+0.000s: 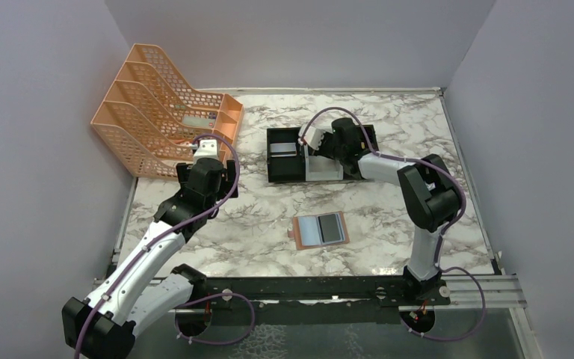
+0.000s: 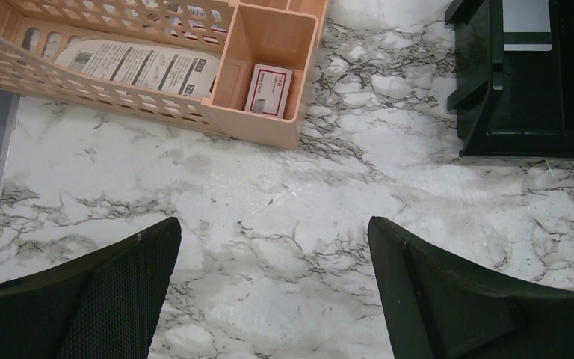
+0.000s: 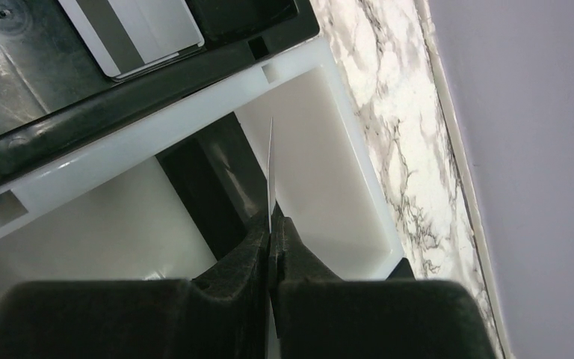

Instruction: Take the credit cards out of the card holder

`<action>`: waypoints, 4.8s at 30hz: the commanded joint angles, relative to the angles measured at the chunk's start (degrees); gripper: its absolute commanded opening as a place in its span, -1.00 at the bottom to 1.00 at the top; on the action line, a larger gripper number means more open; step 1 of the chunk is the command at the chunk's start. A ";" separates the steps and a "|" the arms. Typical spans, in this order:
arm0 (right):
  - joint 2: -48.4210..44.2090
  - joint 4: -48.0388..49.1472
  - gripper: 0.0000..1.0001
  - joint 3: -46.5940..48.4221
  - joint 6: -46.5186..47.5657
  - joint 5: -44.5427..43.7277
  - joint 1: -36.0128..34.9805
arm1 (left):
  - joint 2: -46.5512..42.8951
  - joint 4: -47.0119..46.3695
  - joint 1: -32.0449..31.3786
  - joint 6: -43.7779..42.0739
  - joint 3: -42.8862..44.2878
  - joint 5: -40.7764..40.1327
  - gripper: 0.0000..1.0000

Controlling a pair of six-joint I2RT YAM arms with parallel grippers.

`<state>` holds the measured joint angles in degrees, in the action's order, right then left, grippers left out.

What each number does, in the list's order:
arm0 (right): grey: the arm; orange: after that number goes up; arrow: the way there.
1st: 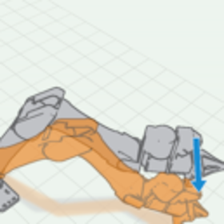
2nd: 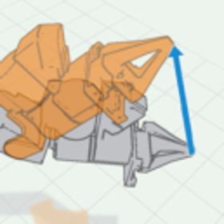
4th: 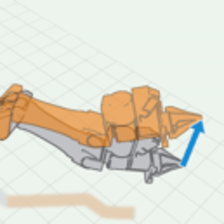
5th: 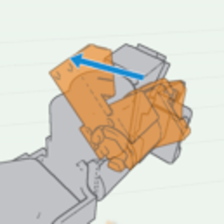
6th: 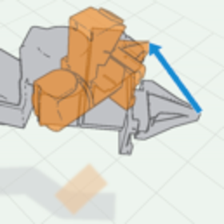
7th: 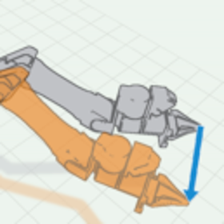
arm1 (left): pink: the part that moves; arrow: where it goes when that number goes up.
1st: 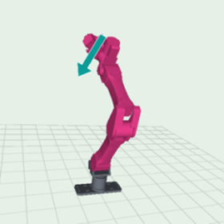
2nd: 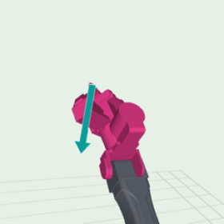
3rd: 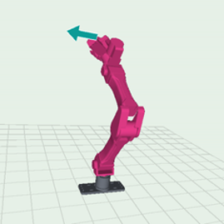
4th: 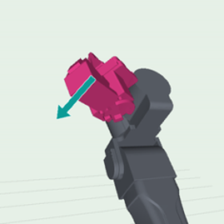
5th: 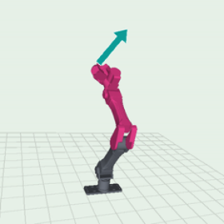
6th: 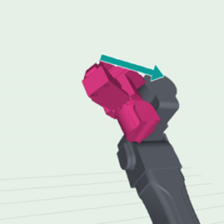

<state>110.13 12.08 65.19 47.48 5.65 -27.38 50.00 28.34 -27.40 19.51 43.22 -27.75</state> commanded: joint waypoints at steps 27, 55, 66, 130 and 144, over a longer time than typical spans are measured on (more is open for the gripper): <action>5.36 -8.74 -0.56 4.36 4.42 4.37 0.04 | 1.21 0.36 0.68 -1.67 0.14 -0.21 0.98; 1.67 -0.18 -0.47 0.43 3.02 5.60 0.13 | 1.86 0.40 0.85 -2.02 0.20 0.64 0.98; -6.94 3.18 -0.47 -1.97 -44.47 -0.24 0.13 | 2.37 0.40 1.07 -2.10 0.22 0.63 0.98; -3.43 -20.82 -0.52 11.18 -58.59 -19.99 -4.59 | 3.80 0.35 1.96 -2.81 0.81 3.40 0.98; -35.31 -2.42 0.99 -27.42 -71.35 -25.95 -4.53 | 3.38 -2.74 2.41 -0.29 0.75 16.23 0.98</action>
<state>77.93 3.90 45.36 -18.22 -18.83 -31.92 53.69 28.32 -25.45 17.34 43.22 -20.43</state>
